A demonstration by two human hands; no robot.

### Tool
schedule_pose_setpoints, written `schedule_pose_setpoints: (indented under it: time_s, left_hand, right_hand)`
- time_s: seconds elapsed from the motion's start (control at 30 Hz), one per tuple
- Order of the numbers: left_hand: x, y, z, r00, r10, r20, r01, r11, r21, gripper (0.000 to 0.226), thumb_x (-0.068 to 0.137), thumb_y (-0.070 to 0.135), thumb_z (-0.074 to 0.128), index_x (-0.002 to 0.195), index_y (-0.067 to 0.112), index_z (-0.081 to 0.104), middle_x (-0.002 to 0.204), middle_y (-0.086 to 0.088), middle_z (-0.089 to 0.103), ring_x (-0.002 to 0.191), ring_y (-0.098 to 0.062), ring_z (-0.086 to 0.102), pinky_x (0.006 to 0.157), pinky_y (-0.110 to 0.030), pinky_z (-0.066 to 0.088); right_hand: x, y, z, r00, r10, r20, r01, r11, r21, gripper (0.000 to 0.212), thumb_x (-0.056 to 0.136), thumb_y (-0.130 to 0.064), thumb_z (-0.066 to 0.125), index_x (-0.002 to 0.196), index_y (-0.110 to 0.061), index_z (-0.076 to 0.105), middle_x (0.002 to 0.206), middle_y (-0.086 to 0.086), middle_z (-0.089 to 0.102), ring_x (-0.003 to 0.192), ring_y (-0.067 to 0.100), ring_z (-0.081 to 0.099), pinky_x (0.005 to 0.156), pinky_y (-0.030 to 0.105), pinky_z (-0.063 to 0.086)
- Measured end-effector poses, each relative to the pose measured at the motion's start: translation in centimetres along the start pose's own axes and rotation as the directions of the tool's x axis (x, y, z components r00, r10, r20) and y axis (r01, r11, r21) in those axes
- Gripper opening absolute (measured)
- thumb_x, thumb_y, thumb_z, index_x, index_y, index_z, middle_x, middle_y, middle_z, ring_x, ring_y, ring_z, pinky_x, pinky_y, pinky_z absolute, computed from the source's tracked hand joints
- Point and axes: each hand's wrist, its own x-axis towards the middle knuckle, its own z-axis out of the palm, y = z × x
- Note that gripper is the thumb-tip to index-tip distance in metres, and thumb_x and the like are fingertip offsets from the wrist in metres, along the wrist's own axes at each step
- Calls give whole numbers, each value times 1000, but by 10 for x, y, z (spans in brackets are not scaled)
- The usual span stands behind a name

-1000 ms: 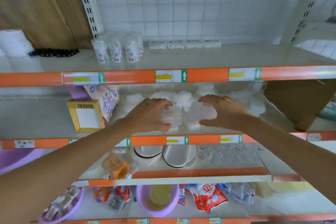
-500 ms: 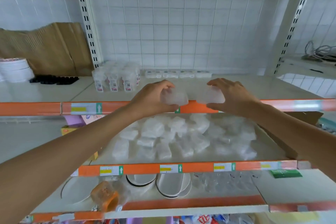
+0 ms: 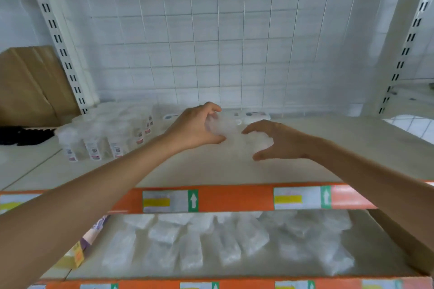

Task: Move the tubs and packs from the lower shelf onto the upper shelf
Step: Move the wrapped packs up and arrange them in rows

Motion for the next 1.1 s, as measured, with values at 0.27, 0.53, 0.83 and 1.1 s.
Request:
schedule_pose_setpoints:
  time_s: [0.27,0.53,0.83,1.1]
  left_hand:
    - [79,-3,31,996,-54,-66,52,998,-25,66,72,37,85,129,26,54,123,11,61,116,-8,54,97,-29,45]
    - [105,-10,49,1000,-28,4,29,997,-77,67,69,34,87,128,28,56,123,11,62,118,-4,55,101,-33,46]
    - [111,-11,65,998,65,-6,-65,988,-142,67,67,31,89,127,28,58,122,9,62,115,-6,57,98,-30,46]
    - [108,-7,60,1000,2,13,2,959,-283,53,80,51,73,125,28,57,120,20,59,111,8,53,85,-2,37]
  right_hand:
    - [27,12,-22,932,-108,346,73,991,114,67,84,-15,62,126,-64,46,159,-24,5,147,3,-1,120,44,17]
    - [45,39,-62,999,-46,26,31,913,408,22,80,-11,67,94,-26,71,98,-11,73,89,7,68,81,23,49]
    - [87,53,-46,975,220,-19,-181,849,497,22,94,-38,61,105,-22,70,100,-4,73,85,8,68,71,22,48]
    - [77,66,-35,976,208,-67,-108,727,678,24,89,-25,70,112,-22,68,94,-1,75,82,11,67,74,26,49]
